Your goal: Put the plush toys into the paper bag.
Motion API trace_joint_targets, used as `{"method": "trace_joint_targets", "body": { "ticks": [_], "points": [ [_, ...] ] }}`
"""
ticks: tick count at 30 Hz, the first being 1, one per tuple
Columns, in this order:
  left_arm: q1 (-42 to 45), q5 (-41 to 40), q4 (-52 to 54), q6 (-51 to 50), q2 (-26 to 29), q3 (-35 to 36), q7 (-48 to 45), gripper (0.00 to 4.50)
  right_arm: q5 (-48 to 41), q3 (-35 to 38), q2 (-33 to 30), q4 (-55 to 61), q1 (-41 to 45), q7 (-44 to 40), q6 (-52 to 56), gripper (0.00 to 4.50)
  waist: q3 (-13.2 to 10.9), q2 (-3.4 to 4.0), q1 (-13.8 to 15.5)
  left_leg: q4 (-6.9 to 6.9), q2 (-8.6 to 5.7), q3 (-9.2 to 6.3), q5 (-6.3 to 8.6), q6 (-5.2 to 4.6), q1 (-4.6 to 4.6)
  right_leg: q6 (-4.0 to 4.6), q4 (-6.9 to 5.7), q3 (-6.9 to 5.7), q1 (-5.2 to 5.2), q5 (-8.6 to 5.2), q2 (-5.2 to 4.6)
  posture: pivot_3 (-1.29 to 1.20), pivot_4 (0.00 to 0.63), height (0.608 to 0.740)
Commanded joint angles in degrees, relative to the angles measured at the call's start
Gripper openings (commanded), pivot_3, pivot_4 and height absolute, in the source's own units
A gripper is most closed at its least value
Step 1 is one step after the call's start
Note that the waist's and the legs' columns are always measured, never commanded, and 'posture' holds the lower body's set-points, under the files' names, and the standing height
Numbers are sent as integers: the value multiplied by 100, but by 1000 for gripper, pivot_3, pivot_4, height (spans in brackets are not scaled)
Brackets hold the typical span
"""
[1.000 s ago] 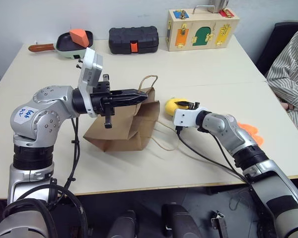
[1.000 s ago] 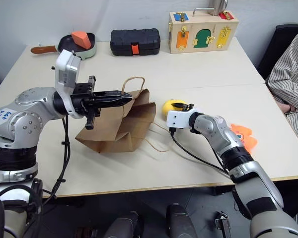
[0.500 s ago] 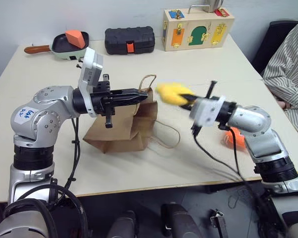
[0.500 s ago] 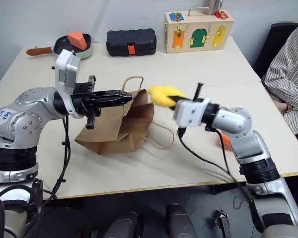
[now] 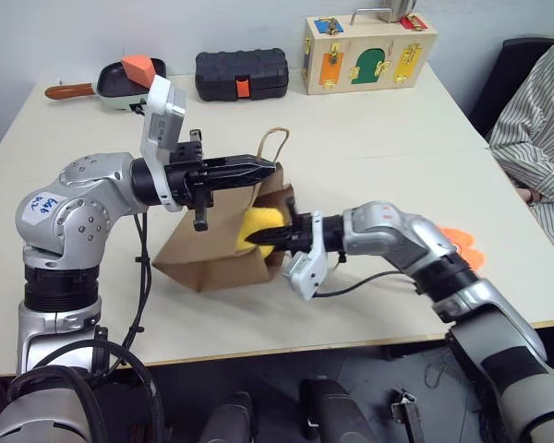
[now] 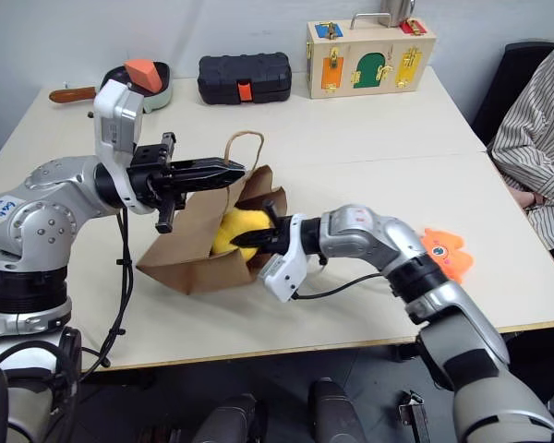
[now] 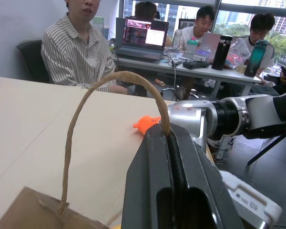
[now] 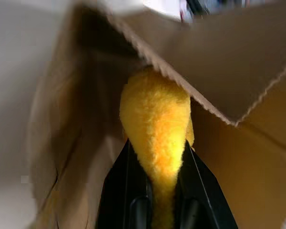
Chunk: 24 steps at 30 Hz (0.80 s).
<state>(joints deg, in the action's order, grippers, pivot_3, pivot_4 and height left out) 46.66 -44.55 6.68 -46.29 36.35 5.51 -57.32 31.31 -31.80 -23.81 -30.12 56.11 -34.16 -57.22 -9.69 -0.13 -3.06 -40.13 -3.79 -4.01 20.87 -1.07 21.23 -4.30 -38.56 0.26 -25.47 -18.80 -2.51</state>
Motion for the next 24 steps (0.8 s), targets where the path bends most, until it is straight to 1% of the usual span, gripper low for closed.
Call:
{"method": "trace_joint_targets", "body": {
  "ticks": [1, 3, 5, 6, 8, 10, 11, 13, 16, 19, 21, 22, 24],
  "points": [
    [20, -126, 270, 6, 13, 47, -32, 0, -450, -130, 376, -684, 328, -246, -69, 27, 0, 0, -41, -1, 0, -1, 0, 0, 0, 0, -2, -1, 0, 0, 0, 0, 150, 740],
    [-5, -141, 318, -6, 7, 39, -20, 0, -655, -195, 617, -1066, 427, -442, -51, 27, 0, 0, -68, 1, 2, -1, 0, 0, -3, 0, -3, -5, 0, 0, 0, 0, 150, 740],
    [-26, -140, 352, -17, 4, 38, -8, 0, -706, -162, 734, -1284, 458, -530, 75, 742, 0, 0, -101, 1, 4, -6, -1, 1, -4, 0, -7, -10, -1, 0, 1, 0, 150, 740],
    [-39, -142, 370, -26, 5, 45, -4, 0, -608, -152, 726, -1320, 471, -481, 71, 957, 0, 0, -110, 0, 4, -10, -1, 1, -4, 0, -9, -11, -1, 0, 1, 0, 150, 740],
    [-58, -146, 389, -43, 16, 64, 6, 0, -662, -31, 673, -1194, 392, -452, 156, 1658, 0, 0, -122, 0, 3, -11, -1, 1, -4, 0, -10, -10, -1, 0, 0, 0, 150, 740],
    [-80, -154, 398, -57, 27, 83, 15, 0, -796, 104, 523, -852, 245, -478, 246, 2455, 0, 1, -131, 0, 3, -13, 0, 1, -3, 0, -10, -11, -1, 0, 0, 0, 150, 740],
    [-93, -155, 400, -60, 30, 88, 18, 0, -935, 191, 407, -577, 119, -528, 344, 2776, 0, 1, -134, 1, 3, -14, -1, 1, -4, 0, -10, -11, -1, 0, 0, 0, 150, 740],
    [-119, -157, 409, -62, 28, 89, 27, 0, -1339, 403, 89, 184, -235, -683, 605, 3466, 0, 1, -123, 1, 3, -18, 0, 1, -4, 0, -11, -13, -1, 0, 0, 0, 150, 740],
    [-145, -148, 402, -49, 11, 76, 31, 0, -2141, 887, -538, 1701, -1005, -979, 1448, 4475, 0, 0, -105, 0, 1, -20, 0, 1, -2, 0, -10, -11, 0, 0, -1, 0, 150, 740],
    [-156, -150, 369, -45, -5, 55, 4, 0, -3141, 1728, -1304, 3292, -1970, -1138, 2842, 4475, 0, 0, -15, 1, 1, -20, 0, 1, 0, 0, -5, -9, 0, 0, -2, 0, 150, 740],
    [-164, -154, 346, -42, -6, 43, -27, 0, -3564, 2310, -1751, 4030, -2517, -1152, 3645, 4475, 0, 0, 48, 0, 1, -19, 1, 1, 7, 0, -2, -5, 1, 0, -2, 0, 150, 740],
    [-167, -153, 328, -39, -5, 33, -50, 0, -3681, 2720, -2043, 4350, -2883, -1150, 4059, 4475, 0, 0, 120, 4, 1, -18, 1, 0, 9, 0, 1, -3, 2, 0, -2, 0, 150, 740],
    [-168, -158, 294, -32, -6, 16, -100, 0, -3649, 3660, -2652, 4766, -3816, -1193, 4774, 4475, 0, 0, 173, 3, 0, -12, 3, -3, 11, 0, 7, 4, 7, 0, -2, 0, 150, 740]
  ]
}}
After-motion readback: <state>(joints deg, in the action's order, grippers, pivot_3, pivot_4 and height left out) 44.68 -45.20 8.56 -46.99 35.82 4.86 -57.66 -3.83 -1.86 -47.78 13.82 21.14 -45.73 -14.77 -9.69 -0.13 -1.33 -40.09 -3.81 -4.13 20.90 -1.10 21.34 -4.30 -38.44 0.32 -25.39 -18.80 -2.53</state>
